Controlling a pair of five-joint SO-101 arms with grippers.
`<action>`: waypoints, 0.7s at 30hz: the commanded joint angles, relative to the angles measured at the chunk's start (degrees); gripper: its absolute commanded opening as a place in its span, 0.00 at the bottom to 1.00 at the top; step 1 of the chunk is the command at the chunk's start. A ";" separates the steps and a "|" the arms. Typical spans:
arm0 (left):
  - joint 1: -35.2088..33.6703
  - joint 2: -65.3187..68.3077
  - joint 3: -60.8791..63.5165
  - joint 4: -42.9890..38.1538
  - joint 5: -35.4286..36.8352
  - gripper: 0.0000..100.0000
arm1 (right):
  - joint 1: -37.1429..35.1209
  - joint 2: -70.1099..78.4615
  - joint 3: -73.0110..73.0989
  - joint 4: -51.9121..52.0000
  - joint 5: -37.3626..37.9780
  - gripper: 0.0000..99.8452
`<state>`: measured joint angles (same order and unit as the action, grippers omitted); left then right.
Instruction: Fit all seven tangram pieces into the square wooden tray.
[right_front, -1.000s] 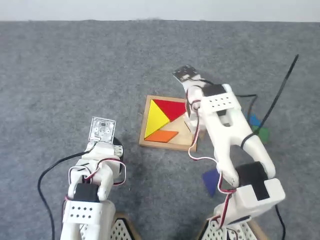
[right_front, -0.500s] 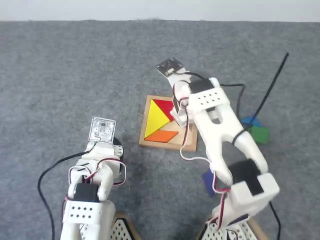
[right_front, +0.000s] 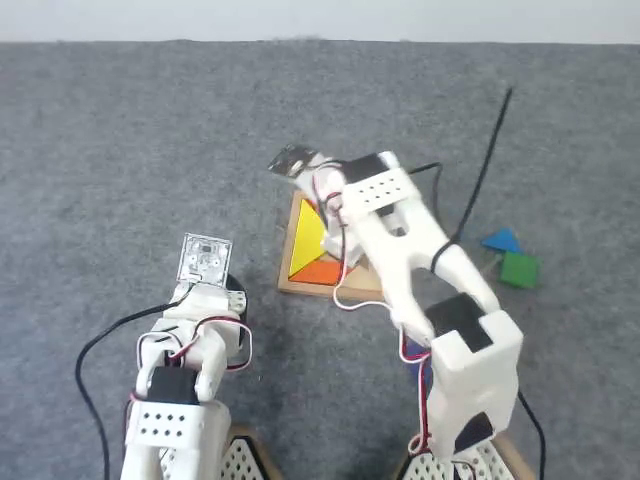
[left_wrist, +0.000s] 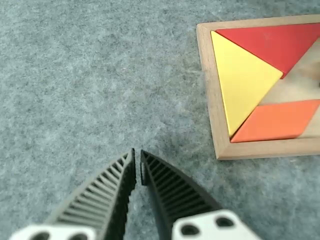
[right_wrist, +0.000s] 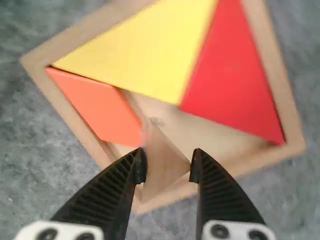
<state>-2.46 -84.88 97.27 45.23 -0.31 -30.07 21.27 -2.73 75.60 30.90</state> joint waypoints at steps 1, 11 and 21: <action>-0.26 -0.79 -0.48 0.44 0.44 0.02 | -2.86 -0.40 -3.16 -1.10 3.87 0.13; -0.26 -0.79 -0.48 0.44 0.44 0.02 | -3.65 0.75 -3.25 -1.98 14.07 0.13; -0.26 -0.79 -0.48 0.44 0.44 0.02 | -3.74 0.84 -6.07 -3.74 24.70 0.13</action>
<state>-2.46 -84.88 97.27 45.23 -0.31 -33.58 23.30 -5.54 72.44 52.44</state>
